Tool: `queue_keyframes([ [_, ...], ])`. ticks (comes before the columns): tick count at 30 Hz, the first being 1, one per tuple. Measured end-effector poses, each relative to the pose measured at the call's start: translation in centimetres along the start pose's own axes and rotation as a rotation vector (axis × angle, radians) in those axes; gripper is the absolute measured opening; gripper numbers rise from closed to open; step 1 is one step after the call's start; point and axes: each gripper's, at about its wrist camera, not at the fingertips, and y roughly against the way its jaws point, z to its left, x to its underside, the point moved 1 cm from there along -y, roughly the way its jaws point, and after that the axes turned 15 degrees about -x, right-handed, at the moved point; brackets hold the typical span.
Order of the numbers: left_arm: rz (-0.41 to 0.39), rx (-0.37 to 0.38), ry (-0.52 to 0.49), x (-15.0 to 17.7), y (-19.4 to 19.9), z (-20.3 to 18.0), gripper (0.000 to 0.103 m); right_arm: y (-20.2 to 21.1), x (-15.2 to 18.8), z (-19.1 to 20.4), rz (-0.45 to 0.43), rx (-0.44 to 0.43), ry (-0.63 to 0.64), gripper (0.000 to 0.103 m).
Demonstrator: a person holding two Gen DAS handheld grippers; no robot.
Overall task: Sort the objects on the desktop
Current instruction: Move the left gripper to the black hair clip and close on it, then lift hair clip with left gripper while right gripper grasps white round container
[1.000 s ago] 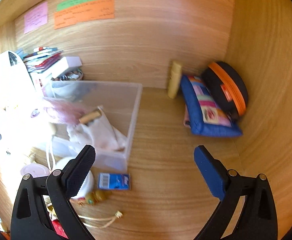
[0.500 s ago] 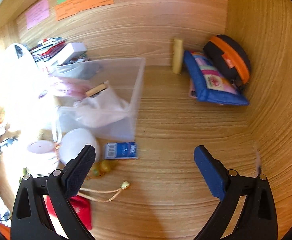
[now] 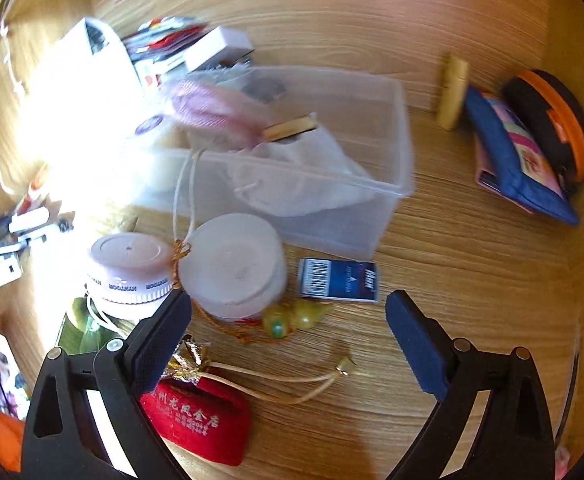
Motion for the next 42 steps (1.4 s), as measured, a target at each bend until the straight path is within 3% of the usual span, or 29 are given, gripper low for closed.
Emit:
queue_keyframes([
  [4, 0.017, 0.004, -0.009, 0.1, -0.6, -0.3, 0.049, -1.0, -0.2, 0.6, 0.04, -0.009, 0.044, 0.086],
  [7, 0.02, -0.009, -0.01, -0.1, -0.9, -0.5, 0.034, -1.5, -0.6, 0.9, 0.063, -0.015, 0.06, 0.082],
  [14, 0.038, 0.003, -0.042, -0.1, -1.9, -1.1, 0.025, -2.1, -1.9, 1.6, 0.094, -0.042, 0.094, 0.073],
  [17, 0.029, -0.006, -0.053, -0.1, -1.9, -1.0, 0.023, -2.9, -2.2, 1.9, 0.113, -0.051, 0.108, 0.062],
  [31, 0.015, 0.011, -0.047, 0.5, -1.7, -0.9, 0.021, -1.8, -1.1, 0.4, 0.09, -0.057, 0.037, 0.062],
  [42, -0.05, 0.043, -0.057, -0.6, 0.6, -2.5, 0.021, 1.2, 0.6, -2.4, 0.036, -0.018, -0.049, 0.062],
])
